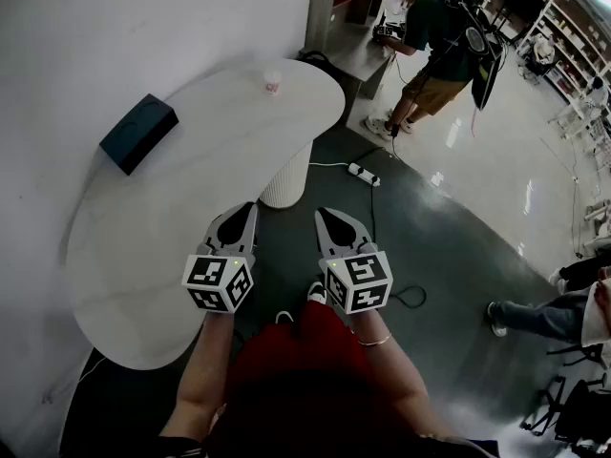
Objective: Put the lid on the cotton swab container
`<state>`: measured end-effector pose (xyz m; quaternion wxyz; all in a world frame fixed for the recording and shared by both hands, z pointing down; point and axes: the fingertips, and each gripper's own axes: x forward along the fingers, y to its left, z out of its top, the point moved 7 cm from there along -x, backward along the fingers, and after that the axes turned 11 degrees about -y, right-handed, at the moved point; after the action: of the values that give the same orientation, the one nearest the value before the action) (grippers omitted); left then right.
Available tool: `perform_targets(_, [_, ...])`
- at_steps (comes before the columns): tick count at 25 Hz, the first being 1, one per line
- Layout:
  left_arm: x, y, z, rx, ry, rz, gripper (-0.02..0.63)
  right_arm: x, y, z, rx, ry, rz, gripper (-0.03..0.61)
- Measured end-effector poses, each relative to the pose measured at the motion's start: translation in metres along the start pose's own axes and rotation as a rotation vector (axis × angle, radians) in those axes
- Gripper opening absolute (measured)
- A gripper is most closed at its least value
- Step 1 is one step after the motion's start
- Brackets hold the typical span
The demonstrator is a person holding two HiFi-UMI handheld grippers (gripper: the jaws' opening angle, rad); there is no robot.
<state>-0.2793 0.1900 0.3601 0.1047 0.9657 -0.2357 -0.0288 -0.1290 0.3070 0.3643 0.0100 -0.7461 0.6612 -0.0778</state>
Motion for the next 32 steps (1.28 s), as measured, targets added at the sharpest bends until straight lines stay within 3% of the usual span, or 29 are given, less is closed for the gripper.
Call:
perform_targets(8, [0.016, -0.003, -0.009, -0.020, 0.021, -0.002, 0.023, 0.007, -0.020, -0.011, 0.028, 0.023, 0.007, 0.014])
perform_targets(16, [0.064, -0.004, -0.014, 0.003, 0.046, -0.003, 0.023, 0.039, -0.057, -0.013, 0.050, 0.030, 0.035, 0.014])
perform_targets(32, [0.143, 0.000, -0.006, 0.026, 0.039, 0.116, 0.023, 0.099, -0.138, 0.009, 0.035, 0.020, 0.069, 0.014])
